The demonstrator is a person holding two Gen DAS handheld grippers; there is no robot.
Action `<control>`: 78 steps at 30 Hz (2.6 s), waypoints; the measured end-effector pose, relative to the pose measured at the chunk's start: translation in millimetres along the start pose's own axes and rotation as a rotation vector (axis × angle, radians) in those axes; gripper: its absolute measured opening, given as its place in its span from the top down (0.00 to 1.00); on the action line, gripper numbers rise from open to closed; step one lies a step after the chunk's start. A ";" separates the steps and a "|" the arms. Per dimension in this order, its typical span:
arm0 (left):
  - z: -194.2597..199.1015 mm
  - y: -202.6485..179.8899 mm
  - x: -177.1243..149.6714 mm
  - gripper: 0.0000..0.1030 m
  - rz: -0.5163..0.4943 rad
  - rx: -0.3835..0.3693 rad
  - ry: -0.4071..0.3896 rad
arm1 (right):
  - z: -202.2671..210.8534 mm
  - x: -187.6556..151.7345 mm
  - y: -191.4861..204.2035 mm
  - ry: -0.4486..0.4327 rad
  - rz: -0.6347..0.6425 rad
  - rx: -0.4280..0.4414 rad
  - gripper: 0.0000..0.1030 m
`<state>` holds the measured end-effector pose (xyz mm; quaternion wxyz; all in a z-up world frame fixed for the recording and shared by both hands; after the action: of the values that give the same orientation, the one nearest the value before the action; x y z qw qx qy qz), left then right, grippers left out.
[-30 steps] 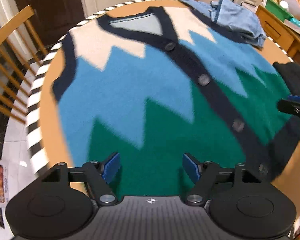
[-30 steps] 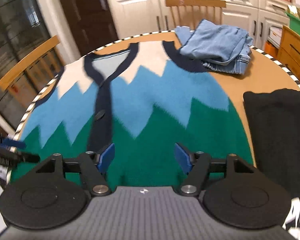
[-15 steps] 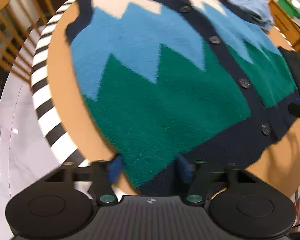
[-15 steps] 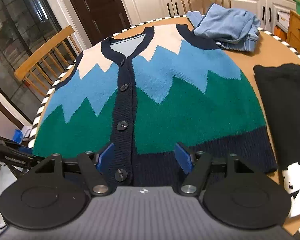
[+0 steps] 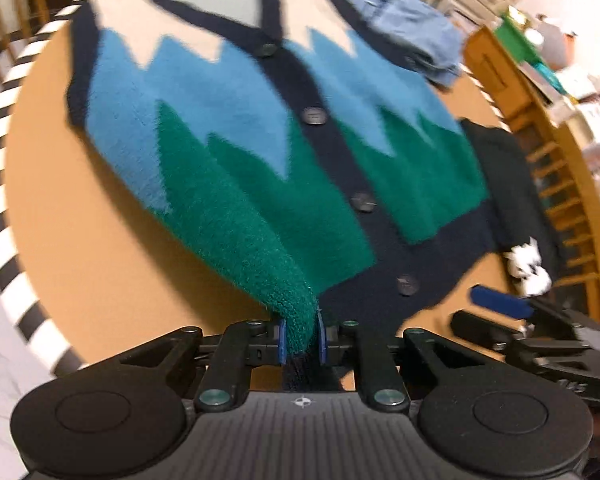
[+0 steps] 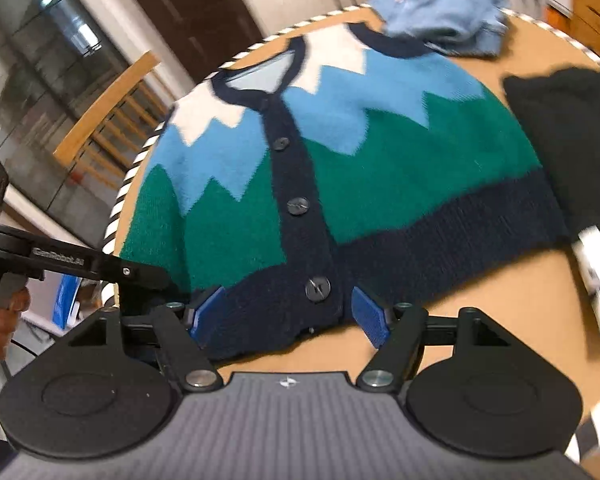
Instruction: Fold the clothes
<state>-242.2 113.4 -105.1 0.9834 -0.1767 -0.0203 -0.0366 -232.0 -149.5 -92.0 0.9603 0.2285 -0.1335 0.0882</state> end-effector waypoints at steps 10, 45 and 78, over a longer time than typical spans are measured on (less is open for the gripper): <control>-5.1 -8.2 21.9 0.85 -0.217 0.016 0.124 | 18.9 -43.8 0.5 -0.109 -0.465 0.000 0.31; 1.6 41.3 24.8 0.55 -0.239 -0.235 0.239 | -66.3 -101.9 91.6 -0.558 -1.219 0.503 0.93; 12.3 221.0 61.5 0.23 0.421 -0.619 -0.098 | 2.7 -74.4 86.1 -0.643 -1.109 0.674 0.94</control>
<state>-163.7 320.3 -166.8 0.8673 -0.4673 -0.0185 0.1705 -323.0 -83.1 -76.0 0.6545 0.5611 -0.2391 -0.4469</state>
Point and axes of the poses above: each gripper's, at about its wrist camera, not at the fingertips, and z roughly against the way its jaws point, y to its left, x to its top, the point moved 4 cm from there along -z, roughly the way its jaws point, and after that the axes turned 15 degrees about y, right-handed, at the moved point
